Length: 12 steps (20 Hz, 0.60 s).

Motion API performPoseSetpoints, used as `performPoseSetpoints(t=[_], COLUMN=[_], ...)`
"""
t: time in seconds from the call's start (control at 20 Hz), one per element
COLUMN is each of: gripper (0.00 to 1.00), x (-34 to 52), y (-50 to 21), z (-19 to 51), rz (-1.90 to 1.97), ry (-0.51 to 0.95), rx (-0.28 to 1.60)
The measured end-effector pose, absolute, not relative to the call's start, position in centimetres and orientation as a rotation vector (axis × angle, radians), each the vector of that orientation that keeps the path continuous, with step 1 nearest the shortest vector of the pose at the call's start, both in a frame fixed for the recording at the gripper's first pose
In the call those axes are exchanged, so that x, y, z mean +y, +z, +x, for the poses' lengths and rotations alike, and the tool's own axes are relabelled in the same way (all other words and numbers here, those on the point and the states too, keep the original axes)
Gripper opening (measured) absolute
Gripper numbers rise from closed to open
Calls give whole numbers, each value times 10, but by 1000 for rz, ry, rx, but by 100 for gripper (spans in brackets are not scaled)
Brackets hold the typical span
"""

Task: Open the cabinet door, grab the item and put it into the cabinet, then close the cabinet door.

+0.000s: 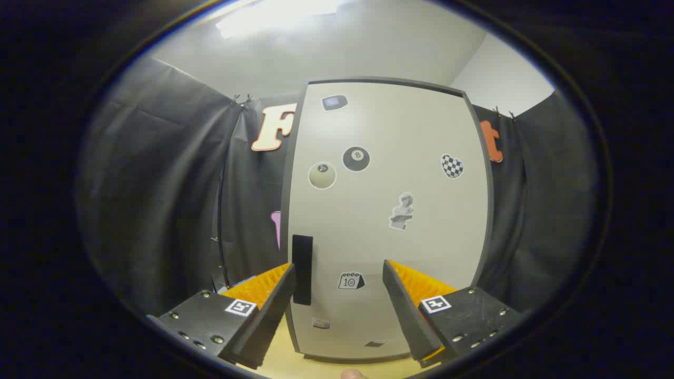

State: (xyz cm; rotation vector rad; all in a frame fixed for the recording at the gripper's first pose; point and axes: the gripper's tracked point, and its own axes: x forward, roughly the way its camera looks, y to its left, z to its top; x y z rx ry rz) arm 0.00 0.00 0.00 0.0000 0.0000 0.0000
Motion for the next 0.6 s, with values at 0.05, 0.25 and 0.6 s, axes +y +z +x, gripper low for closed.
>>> performPoseSetpoints(t=[0.05,0.25,0.6], gripper=[98,98,98], x=[0,4,17], y=[-1,-3,-9], z=[0,5,19], rz=[-5,-4,-2], ry=[1,13,38], rx=[1,11,20])
